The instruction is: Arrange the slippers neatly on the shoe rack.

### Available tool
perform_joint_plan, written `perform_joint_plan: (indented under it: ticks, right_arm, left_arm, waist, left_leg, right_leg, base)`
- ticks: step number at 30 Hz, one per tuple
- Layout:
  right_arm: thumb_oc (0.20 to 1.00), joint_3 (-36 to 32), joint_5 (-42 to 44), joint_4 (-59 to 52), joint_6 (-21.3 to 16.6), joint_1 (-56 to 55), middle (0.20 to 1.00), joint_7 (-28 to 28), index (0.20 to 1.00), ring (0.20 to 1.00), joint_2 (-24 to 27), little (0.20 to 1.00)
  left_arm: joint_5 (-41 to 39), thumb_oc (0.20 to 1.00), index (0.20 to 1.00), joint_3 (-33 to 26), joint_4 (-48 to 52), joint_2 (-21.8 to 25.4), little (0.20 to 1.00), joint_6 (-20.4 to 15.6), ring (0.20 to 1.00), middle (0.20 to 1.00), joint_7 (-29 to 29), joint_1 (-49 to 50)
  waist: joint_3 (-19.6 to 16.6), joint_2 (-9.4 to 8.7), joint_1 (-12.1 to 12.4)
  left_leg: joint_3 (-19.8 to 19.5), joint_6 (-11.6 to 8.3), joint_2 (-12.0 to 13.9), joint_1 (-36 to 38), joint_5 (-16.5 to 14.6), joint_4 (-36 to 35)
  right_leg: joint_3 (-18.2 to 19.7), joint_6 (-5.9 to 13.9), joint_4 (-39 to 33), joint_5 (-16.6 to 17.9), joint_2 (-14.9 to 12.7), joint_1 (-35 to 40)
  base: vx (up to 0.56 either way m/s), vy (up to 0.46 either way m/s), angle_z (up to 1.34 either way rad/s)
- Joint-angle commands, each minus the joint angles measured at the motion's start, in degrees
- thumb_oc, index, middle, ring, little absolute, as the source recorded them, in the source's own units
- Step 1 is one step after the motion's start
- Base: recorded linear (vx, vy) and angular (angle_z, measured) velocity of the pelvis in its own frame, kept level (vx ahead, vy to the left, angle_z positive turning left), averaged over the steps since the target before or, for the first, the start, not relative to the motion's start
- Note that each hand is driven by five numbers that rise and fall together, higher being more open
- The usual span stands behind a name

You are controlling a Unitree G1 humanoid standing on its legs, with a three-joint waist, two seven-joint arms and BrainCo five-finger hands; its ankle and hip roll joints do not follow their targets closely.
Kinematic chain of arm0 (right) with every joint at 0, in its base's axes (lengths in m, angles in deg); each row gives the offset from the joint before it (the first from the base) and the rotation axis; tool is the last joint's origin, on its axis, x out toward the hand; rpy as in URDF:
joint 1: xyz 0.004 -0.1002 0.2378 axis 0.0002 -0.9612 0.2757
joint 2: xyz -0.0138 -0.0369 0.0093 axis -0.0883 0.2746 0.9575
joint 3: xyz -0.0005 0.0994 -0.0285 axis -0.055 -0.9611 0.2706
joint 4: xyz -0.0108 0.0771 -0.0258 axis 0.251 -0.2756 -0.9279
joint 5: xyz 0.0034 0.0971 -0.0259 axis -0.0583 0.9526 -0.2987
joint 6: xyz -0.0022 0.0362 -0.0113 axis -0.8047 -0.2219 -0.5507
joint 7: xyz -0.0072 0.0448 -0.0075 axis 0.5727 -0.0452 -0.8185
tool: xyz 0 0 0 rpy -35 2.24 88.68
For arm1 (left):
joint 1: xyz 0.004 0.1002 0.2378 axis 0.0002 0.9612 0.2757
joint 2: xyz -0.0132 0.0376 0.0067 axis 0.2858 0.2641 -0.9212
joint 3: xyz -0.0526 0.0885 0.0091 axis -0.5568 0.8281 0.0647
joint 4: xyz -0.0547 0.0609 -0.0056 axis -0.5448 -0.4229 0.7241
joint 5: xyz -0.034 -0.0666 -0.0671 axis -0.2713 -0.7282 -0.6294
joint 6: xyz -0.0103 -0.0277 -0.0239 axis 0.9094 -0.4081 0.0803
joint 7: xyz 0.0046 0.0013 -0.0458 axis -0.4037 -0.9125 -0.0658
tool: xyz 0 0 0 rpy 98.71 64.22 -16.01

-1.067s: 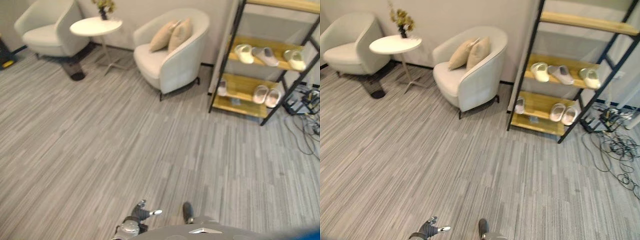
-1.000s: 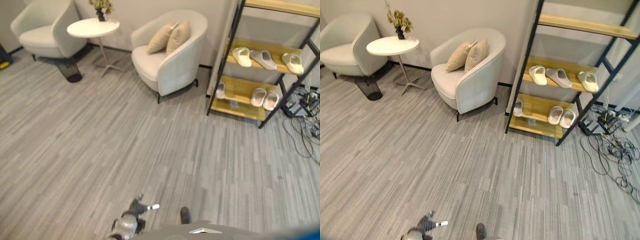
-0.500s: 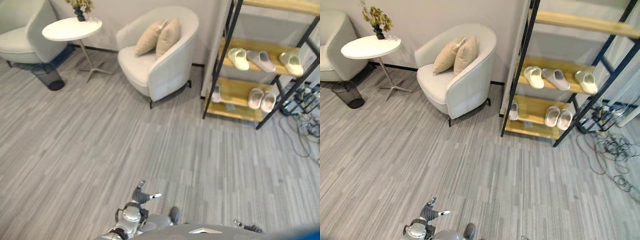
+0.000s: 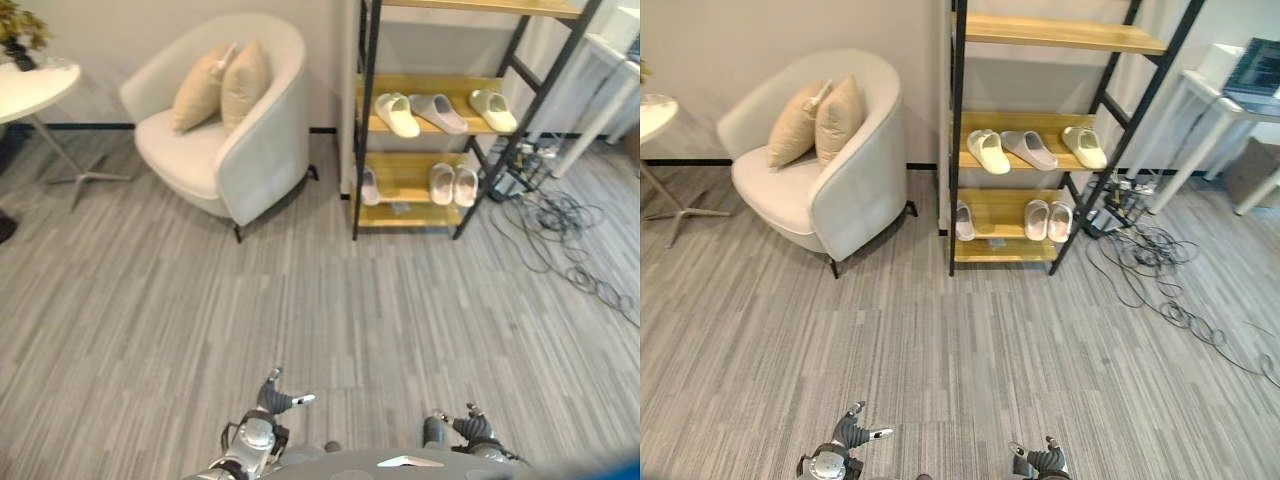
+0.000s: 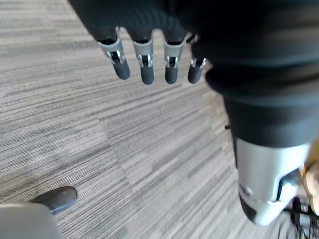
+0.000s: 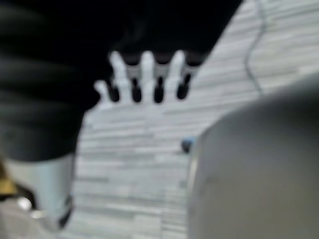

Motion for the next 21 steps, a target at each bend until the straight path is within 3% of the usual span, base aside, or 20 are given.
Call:
perform_joint_plan:
  ticks: [1,3,4,6,7,8,9,10,11,12,13,14,15,17,19,20,21]
  right_arm:
    - [1.0,-0.1,-1.2,-1.2,-0.8,-2.2,1.0,0.8,1.0,1.0,1.2,1.0]
    - [1.0,0.1,-1.1,-2.0,-0.7,-2.1,1.0,0.4,1.0,1.0,1.0,1.0]
    - [1.0,2.1,-2.1,-2.5,-0.1,-1.2,1.0,-1.6,1.0,1.0,0.6,1.0]
    - [1.0,5.2,-3.5,-5.0,0.4,-1.2,1.0,-4.5,1.0,1.0,-0.6,1.0]
    - [1.0,5.2,-3.5,-5.1,0.4,-1.3,1.0,-4.5,1.0,1.0,-0.6,1.0]
    - [1.0,6.7,-3.8,-7.0,0.8,-1.4,1.0,-5.8,1.0,1.0,-0.9,1.0]
    - [1.0,7.8,-4.4,-8.6,1.2,-0.9,1.0,-6.1,1.0,1.0,-0.7,1.0]
    - [1.0,8.2,-4.6,-9.9,1.2,-0.9,1.0,-6.0,1.0,1.0,-0.3,1.0]
    - [1.0,8.1,-4.7,-10.9,1.0,-0.8,1.0,-5.7,1.0,1.0,0.5,1.0]
    - [1.0,7.7,-4.7,-10.4,1.1,1.4,1.0,-5.3,1.0,1.0,0.7,1.0]
    - [1.0,8.0,-5.0,-9.8,1.0,1.7,1.0,-5.0,1.0,1.0,0.6,1.0]
    - [1.0,8.0,-4.9,-9.7,0.8,1.8,1.0,-5.0,1.0,1.0,0.4,1.0]
    - [1.0,7.9,-4.4,-9.6,0.7,2.2,1.0,-5.0,1.0,1.0,0.3,1.0]
    - [1.0,8.3,-4.0,-9.0,0.6,3.0,1.0,-4.7,1.0,1.0,0.3,1.0]
    - [1.0,8.4,-3.3,-8.2,0.2,3.5,1.0,-4.2,1.0,1.0,0.5,1.0]
    - [1.0,8.8,-4.0,-7.9,0.3,2.6,1.0,-4.1,1.0,1.0,0.4,1.0]
    - [1.0,8.9,-4.2,-7.2,0.2,2.4,1.0,-3.7,1.0,1.0,0.0,1.0]
  left_arm:
    - [0.2,1.0,1.0,0.3,0.8,-2.6,1.0,-3.0,1.0,1.0,1.8,-1.8]
    - [0.2,1.0,1.0,0.1,0.8,-2.4,1.0,-3.1,1.0,1.0,2.0,-1.6]
    - [0.3,1.0,1.0,-0.4,1.0,-2.3,1.0,-2.8,1.0,1.0,2.6,-0.3]
    - [0.1,1.0,1.0,-1.3,3.3,-2.0,1.0,-2.7,1.0,1.0,2.5,1.0]
    - [0.1,1.0,1.0,-1.3,3.4,-2.0,1.0,-2.7,1.0,1.0,2.5,1.1]
    - [-0.2,1.0,1.0,-1.9,6.3,-1.9,1.0,-2.3,1.0,1.0,2.2,2.3]
    - [-0.3,1.0,1.0,-1.8,9.3,-1.8,1.0,-2.1,1.0,1.0,1.8,2.8]
    - [-0.1,1.0,1.0,-1.3,10.8,-1.9,1.0,-2.4,1.0,1.0,1.6,3.0]
    - [-0.5,1.0,1.0,-1.5,11.5,-1.6,1.0,-2.5,1.0,1.0,1.1,2.6]
    - [-0.1,1.0,1.0,-1.6,11.3,-2.0,1.0,-2.8,1.0,1.0,1.0,3.0]
    - [-0.1,1.0,1.0,-1.8,10.4,-3.0,1.0,-3.2,1.0,1.0,1.1,3.1]
    - [-0.4,1.0,1.0,-2.2,9.6,-3.5,1.0,-3.6,1.0,1.0,1.3,3.3]
    - [-0.8,1.0,1.0,-2.8,8.9,-3.8,1.0,-3.8,1.0,1.0,1.2,3.6]
    - [-1.0,1.0,1.0,-3.2,7.3,-3.7,1.0,-4.3,1.0,1.0,1.2,3.8]
    - [-1.0,1.0,1.0,-3.4,4.6,-3.2,1.0,-4.9,1.0,1.0,1.3,3.3]
    - [-0.1,1.0,1.0,-3.6,2.5,-2.5,1.0,-5.0,1.0,1.0,1.9,4.0]
    - [-0.5,1.0,1.0,-3.8,0.8,-2.4,1.0,-5.5,1.0,1.0,2.1,4.7]
  waist:
    - [-0.6,0.64,0.4]
    - [-1.1,0.54,0.3]
    - [-2.2,0.22,0.0]
    - [-2.2,-0.02,0.2]
    - [-2.3,0.02,0.1]
    - [-2.1,-0.49,0.2]
    - [-1.2,-0.98,0.3]
    - [-0.5,-1.53,0.3]
    - [0.3,-2.13,0.3]
    - [1.5,-1.95,1.8]
    - [1.3,-1.0,2.1]
    - [0.5,-0.18,2.4]
    - [0.3,1.57,3.2]
    - [-0.8,3.8,5.0]
    - [-0.4,4.21,6.4]
    - [-0.9,4.25,6.7]
    - [-1.5,4.02,6.8]
  left_leg:
    - [-9.2,-9.82,9.1,2.4,-1.0,-0.5]
    - [-9.9,-10.86,10.7,2.9,-0.8,-1.3]
    - [-10.0,-13.19,15.0,3.2,-0.1,-0.6]
    - [-10.7,-14.47,17.9,0.4,4.3,5.1]
    - [-10.9,-14.49,18.0,0.3,4.2,5.3]
    - [-11.8,-13.73,19.0,-3.0,7.6,10.0]
    - [-12.4,-11.05,19.7,-8.1,12.3,15.6]
    - [-11.3,-8.1,19.6,-11.4,13.9,18.1]
    - [-9.9,-6.65,18.8,-14.4,13.9,21.0]
    - [-11.2,-5.89,7.0,-16.8,4.3,21.2]
    - [-11.1,-6.09,3.1,-16.8,2.5,18.5]
    - [-10.6,-5.49,0.5,-15.6,3.1,14.6]
    - [-8.5,-4.39,-2.4,-14.2,6.2,7.2]
    - [-6.7,-4.0,-5.1,-16.2,12.4,-2.2]
    - [-3.2,-4.95,-6.8,-18.5,15.2,-5.6]
    - [-2.4,-2.43,-5.6,-15.1,14.7,-7.0]
    - [-4.1,0.24,-6.0,-13.9,14.8,-6.5]
  right_leg:
    - [2.8,0.91,-2.0,1.6,2.2,2.9]
    - [3.7,0.73,-0.7,0.3,3.5,2.6]
    - [3.4,-0.86,0.9,-2.4,6.2,2.8]
    - [2.2,-4.02,1.4,-3.4,8.8,3.9]
    - [2.1,-4.04,1.4,-3.5,8.9,3.8]
    - [1.2,-5.13,1.2,-4.0,9.7,4.6]
    - [-0.4,-6.07,1.0,-4.3,9.6,5.1]
    - [-1.1,-6.99,0.9,-4.6,9.5,5.6]
    - [-2.0,-7.59,0.9,-4.5,9.2,5.6]
    - [-2.2,-8.72,1.0,-5.6,10.2,6.3]
    - [-2.3,-9.07,0.8,-5.9,11.0,6.7]
    - [-2.6,-9.14,0.4,-5.8,12.0,6.6]
    - [-2.9,-9.55,-0.5,-6.1,14.2,8.4]
    - [-2.2,-11.07,-3.2,-6.8,17.9,11.9]
    - [0.3,-11.97,-5.9,-8.4,19.7,17.2]
    - [1.6,-11.56,-4.8,-9.3,20.1,18.3]
    - [2.5,-11.26,-4.0,-10.3,20.3,19.1]
  base:
    - [0.25,-0.362,0.47]
    - [0.29,-0.462,0.46]
    - [0.41,-0.709,0.24]
    - [0.28,-0.541,0.11]
    - [0.15,-0.361,0.09]
    - [0.11,-0.345,-0.06]
    - [0.15,-0.461,-0.03]
    - [0.12,-0.393,0.27]
    - [0.21,-0.41,0.45]
    - [0.25,-0.313,0.71]
    - [0.31,-0.221,0.56]
    - [0.33,-0.066,0.41]
    - [0.36,-0.064,0.1]
    - [0.44,-0.063,-0.06]
    - [0.47,-0.021,0.02]
    - [0.47,0.049,-0.2]
    - [0.52,0.065,-0.73]
